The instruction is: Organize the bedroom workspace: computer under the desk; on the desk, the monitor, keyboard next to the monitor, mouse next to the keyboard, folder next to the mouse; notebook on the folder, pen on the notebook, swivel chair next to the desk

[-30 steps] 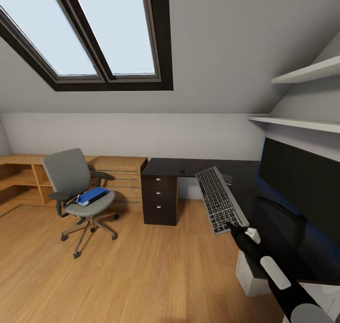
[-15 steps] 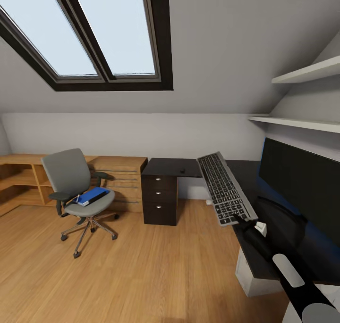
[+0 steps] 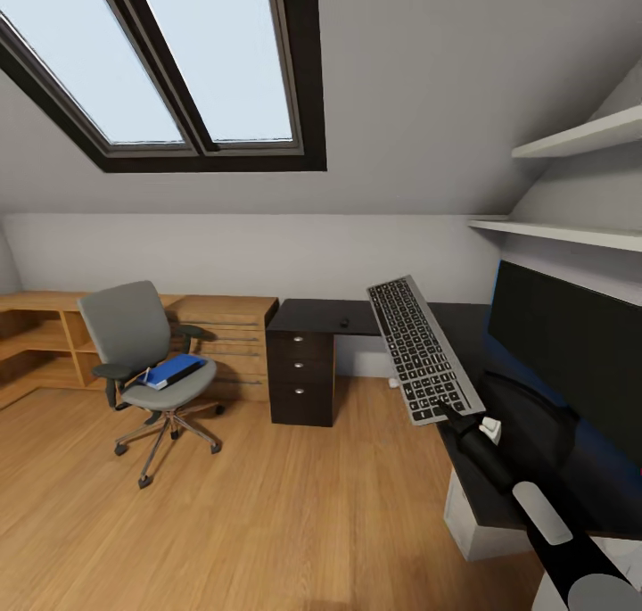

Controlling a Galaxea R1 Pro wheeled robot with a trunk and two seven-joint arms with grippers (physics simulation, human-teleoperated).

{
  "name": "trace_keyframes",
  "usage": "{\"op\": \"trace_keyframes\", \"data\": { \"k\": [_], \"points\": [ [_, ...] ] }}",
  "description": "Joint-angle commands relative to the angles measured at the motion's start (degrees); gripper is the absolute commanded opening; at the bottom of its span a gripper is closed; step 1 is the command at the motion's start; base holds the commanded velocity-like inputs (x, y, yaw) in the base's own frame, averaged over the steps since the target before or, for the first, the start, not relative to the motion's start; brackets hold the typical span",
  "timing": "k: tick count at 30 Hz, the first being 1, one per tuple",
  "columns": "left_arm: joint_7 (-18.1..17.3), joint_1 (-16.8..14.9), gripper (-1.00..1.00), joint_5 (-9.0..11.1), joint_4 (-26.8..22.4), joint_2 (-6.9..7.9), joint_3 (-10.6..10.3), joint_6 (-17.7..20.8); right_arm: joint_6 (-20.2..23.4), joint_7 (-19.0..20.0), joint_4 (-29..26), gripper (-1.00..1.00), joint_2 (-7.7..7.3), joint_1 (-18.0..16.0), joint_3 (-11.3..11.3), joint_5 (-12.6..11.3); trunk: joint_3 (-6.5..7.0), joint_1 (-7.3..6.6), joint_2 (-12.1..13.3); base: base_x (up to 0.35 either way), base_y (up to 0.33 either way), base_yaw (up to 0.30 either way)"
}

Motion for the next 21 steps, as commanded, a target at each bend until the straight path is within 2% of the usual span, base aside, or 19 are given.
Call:
{"op": "trace_keyframes", "data": {
  "k": [1, 11, 14, 16, 17, 18, 21],
  "points": [
    [-0.2, 0.0, 1.00, 0.4, 0.0, 0.00, -0.1, -0.2, 0.5, 0.1, 0.0, -1.00, 0.02, 0.0, -0.1, -0.5, -0.07, -0.01, 0.0, -0.058, -0.118, 0.000],
    [-0.2, 0.0, 1.00, 0.4, 0.0, 0.03, -0.1, -0.1, 0.7, -0.9, 0.1, -1.00, 0.06, 0.0, -0.1, -0.6, -0.07, -0.01, 0.0, -0.145, -0.213, 0.000],
    [-0.2, 0.0, 1.00, 0.4, 0.0, 0.03, -0.1, -0.1, 0.9, -4.0, 0.1, -1.00, 0.03, 0.0, -0.2, -0.7, -0.07, -0.01, 0.0, -0.136, -0.152, 0.000],
    [-0.2, 0.0, 1.00, 0.4, 0.0, 0.00, -0.1, -0.1, 1.1, -8.8, 0.0, -1.00, 0.02, 0.0, -0.5, -1.0, -0.07, -0.01, 0.0, -0.061, -0.064, 0.000],
    [-0.2, 0.0, 1.00, 0.4, 0.0, -0.01, -0.1, -0.1, 1.1, -9.8, 0.0, -1.00, 0.00, 0.0, -0.6, -1.3, -0.07, -0.01, 0.0, -0.038, -0.040, 0.000],
    [-0.2, 0.0, 1.00, 0.4, 0.0, -0.02, -0.1, -0.1, 1.4, -12.1, -0.1, -1.00, -0.04, 0.0, -0.9, -2.5, -0.07, -0.01, 0.0, -0.020, -0.020, 0.000],
    [-0.2, 0.0, 1.00, 0.4, 0.0, -0.03, -0.1, -0.1, 2.0, -13.6, -0.1, -1.00, -0.07, 0.0, -1.2, -4.6, -0.07, -0.01, 0.0, -0.011, -0.012, 0.000]
  ]
}}
